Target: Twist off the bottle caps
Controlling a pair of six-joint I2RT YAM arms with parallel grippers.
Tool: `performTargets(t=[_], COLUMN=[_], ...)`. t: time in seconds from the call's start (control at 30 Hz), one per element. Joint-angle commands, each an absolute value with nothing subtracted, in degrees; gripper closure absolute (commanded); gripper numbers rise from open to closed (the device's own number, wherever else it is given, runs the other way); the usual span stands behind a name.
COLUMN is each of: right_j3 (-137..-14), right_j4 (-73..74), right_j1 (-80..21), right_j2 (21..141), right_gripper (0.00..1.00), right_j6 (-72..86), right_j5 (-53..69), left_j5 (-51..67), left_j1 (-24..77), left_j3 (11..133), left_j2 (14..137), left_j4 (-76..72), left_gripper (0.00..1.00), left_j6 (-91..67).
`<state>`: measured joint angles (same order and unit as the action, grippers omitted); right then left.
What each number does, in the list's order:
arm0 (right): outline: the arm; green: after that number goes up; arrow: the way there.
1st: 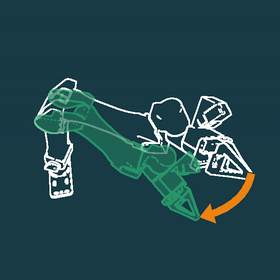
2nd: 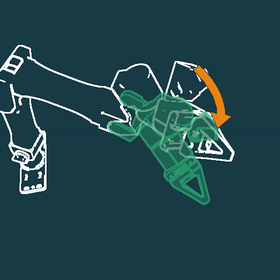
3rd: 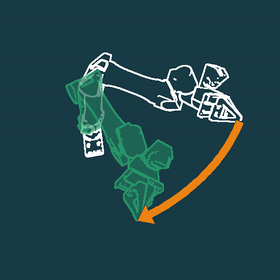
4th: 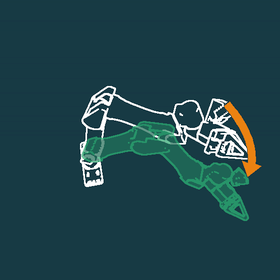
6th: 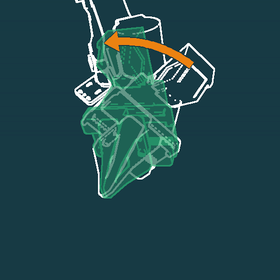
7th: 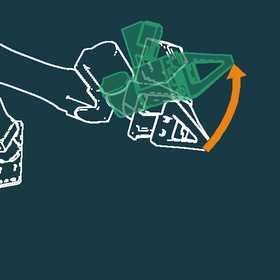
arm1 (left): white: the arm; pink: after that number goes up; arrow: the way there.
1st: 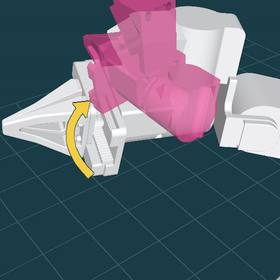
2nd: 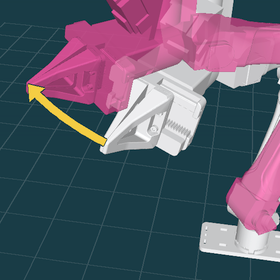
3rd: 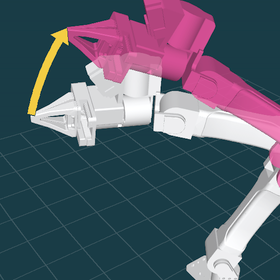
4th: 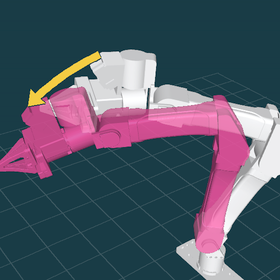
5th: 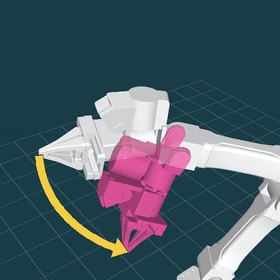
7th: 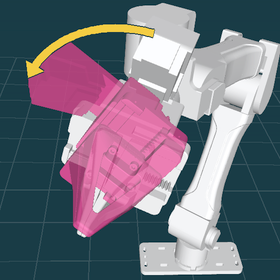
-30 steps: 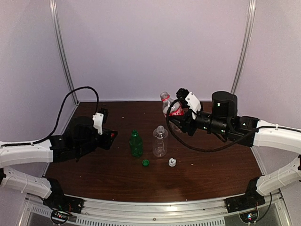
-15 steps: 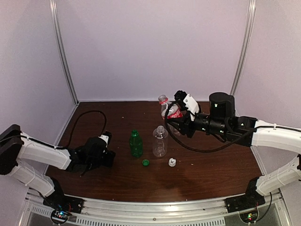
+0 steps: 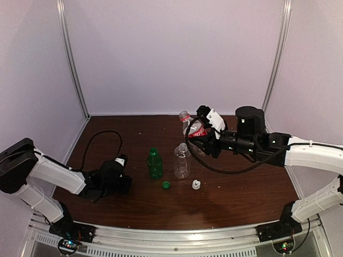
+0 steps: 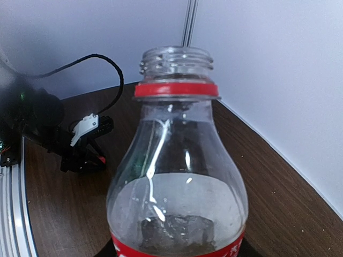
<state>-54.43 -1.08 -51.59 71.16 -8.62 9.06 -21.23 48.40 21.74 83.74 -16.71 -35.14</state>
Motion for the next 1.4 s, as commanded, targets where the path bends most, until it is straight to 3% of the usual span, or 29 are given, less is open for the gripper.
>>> performTargets(t=[0.0,0.2,0.5,0.77,1.0,1.37], right_j3=[-54.6,-54.1,-53.3,-53.8,-55.2,-59.2], right_j4=[-1.6,-1.5,-1.4,-0.7,-0.4,0.6], right_j1=[-51.1,-51.2,-51.2,-51.1,-51.1,-51.4], right_j2=[71.3,70.9,69.8,70.1,72.0,76.3], right_gripper=[0.6,0.6,0.59,0.57,0.55,0.54], right_j6=[-7.9,-7.9,-7.6,-8.2,-9.3,-9.8], right_j5=[9.8,9.7,11.0,19.3,28.7,42.3], left_j5=[-21.4,-21.1,-18.2,-11.4,2.8,28.6], left_j1=[47.9,47.9,48.0,47.9,48.0,48.1], left_j3=[20.9,21.0,24.3,27.8,32.9,47.8], left_j2=[84.6,82.5,70.5,56.9,50.3,61.3], left_j4=[-19.2,-17.5,-9.0,-7.0,-13.3,-17.5], left_gripper=[0.65,0.57,0.32,0.12,0.07,0.09], left_j6=[-36.2,-36.4,-35.4,-34.7,-30.0,-24.2])
